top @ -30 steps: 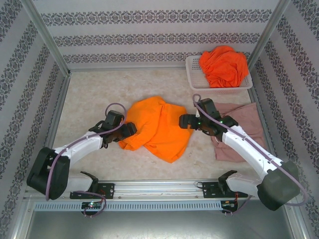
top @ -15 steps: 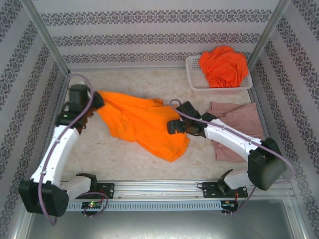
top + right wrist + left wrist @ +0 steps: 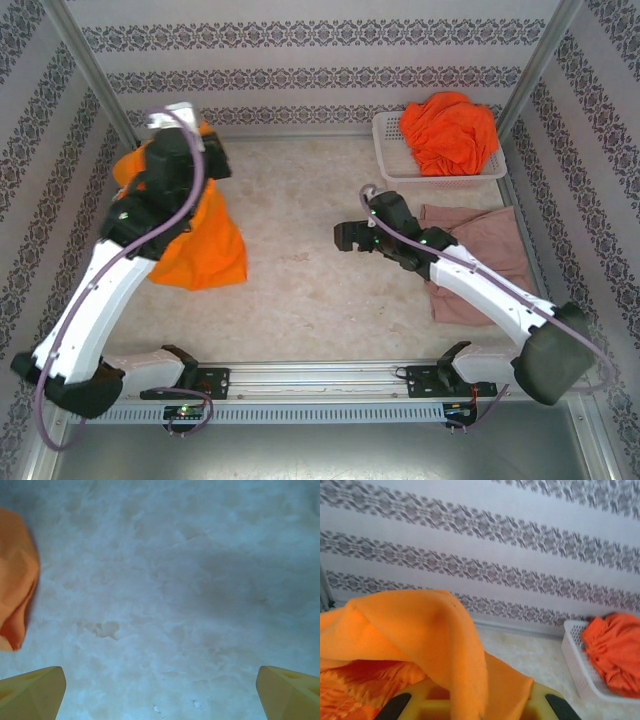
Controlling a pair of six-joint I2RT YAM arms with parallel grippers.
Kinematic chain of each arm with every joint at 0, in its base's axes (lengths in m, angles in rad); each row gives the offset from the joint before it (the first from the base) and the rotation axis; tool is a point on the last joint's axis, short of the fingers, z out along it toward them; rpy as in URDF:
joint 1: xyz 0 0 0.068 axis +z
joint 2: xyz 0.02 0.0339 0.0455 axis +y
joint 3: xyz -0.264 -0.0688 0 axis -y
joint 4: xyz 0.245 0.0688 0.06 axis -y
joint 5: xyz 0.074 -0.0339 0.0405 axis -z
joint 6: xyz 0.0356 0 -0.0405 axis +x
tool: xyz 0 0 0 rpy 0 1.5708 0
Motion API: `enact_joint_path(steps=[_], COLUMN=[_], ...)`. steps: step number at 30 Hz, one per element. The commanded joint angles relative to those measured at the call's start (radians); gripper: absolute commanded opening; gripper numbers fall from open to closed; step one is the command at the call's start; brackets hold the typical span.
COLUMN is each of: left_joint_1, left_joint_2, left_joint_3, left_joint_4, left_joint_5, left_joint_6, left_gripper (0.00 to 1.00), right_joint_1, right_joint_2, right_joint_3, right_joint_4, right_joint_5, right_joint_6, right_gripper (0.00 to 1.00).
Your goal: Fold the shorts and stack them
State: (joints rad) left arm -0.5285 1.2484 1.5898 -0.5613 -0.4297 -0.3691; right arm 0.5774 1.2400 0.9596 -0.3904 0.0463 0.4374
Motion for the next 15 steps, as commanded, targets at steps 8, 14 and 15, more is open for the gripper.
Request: enact_joint_path(steps=[8, 14, 15], left_joint_1=[-0.212, -0.160, -0.142], left_joint_2=[0.367, 0.154, 0.113], left_joint_3=[-0.041, -0.141, -0.175], left_joint_4=[0.306, 0.222, 0.195], left_joint_5=[0.211, 0.216, 0.225], left_joint_6=[-0.040, 0.055, 0.053], left_gripper=[0.84, 1.00, 1.00], right_joint_1=[-0.289, -0.326, -0.322], right_joint_2=[-0.168, -0.167, -0.157], right_joint_3=[-0.164, -0.221, -0.225], right_joint_4=[-0.024, 0.042, 0.057], right_joint_5=[-0.146, -0.292, -0.304], right_joint_6=[-0.018, 0.055, 0.072], right_gripper=[0.98, 0.98, 0.98])
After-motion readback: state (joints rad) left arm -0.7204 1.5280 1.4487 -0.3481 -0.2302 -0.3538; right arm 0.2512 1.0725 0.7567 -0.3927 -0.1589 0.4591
